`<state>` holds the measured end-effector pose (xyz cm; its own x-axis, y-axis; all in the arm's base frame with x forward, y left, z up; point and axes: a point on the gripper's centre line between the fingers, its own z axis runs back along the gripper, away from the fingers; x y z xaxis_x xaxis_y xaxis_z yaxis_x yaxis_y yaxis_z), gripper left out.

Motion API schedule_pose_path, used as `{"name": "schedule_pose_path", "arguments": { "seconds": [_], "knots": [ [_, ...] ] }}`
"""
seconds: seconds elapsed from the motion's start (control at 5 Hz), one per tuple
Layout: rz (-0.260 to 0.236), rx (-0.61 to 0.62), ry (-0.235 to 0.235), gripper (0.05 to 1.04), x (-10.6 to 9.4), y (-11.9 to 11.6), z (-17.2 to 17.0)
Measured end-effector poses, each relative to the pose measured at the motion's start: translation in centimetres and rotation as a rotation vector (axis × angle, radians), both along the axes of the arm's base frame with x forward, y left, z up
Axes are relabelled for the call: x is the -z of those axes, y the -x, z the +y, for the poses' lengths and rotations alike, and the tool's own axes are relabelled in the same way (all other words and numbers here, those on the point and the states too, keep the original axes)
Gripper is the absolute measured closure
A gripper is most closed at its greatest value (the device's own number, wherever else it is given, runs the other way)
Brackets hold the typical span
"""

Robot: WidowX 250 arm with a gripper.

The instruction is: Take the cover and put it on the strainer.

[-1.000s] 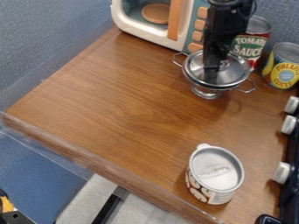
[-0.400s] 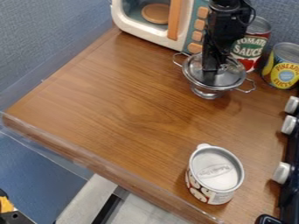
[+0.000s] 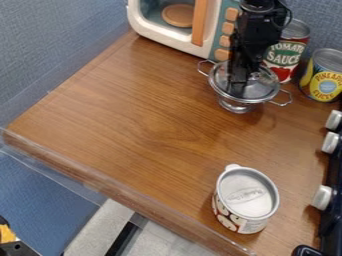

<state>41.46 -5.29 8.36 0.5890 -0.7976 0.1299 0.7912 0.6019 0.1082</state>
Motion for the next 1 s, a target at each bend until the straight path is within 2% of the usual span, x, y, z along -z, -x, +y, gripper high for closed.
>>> {"name": "schedule_pose_path", "arguments": {
  "seconds": [0.2, 0.4, 0.6, 0.8, 1.0],
  "knots": [
    [0.005, -0.002, 0.0, 0.326, 0.2, 0.1, 0.0],
    [0.015, 0.007, 0.012, 0.09, 0.2, 0.5, -0.2],
    [0.015, 0.011, 0.061, 0.081, -0.8, 0.4, -0.8],
    [-0.104, -0.001, 0.093, 0.082, -5.0, 0.2, 0.3],
    [-0.11, -0.002, 0.093, 0.082, -5.2, 0.3, 0.6]
  ]
}}
